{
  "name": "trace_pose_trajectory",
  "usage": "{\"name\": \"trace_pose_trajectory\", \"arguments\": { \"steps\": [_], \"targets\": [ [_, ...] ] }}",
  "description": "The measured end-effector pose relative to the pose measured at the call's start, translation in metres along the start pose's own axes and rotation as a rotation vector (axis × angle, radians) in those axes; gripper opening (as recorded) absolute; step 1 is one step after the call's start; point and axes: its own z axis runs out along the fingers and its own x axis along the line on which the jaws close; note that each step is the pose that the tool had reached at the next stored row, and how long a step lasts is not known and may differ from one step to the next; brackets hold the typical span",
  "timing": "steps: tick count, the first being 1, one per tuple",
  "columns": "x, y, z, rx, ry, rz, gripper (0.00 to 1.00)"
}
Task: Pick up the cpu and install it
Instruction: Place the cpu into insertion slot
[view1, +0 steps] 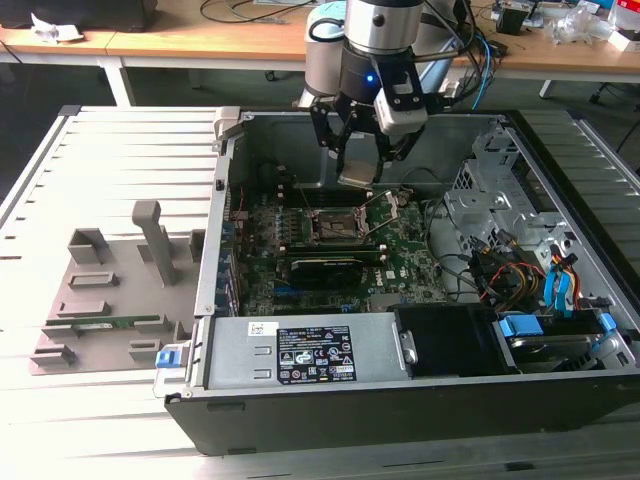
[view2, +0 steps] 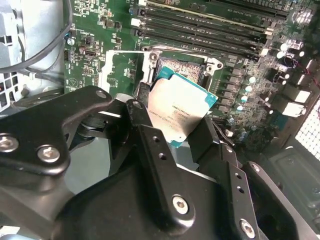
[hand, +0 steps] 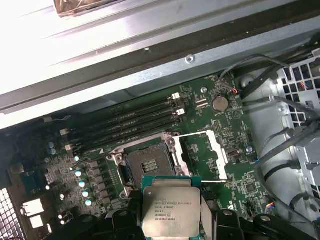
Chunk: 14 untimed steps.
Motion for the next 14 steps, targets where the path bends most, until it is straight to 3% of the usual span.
{"name": "trace_pose_trajectory", "arguments": {
  "steps": [14],
  "targets": [
    [0.0000,0.0000,0.0001,0.0045,0.0036,0.144,0.55]
  ]
}}
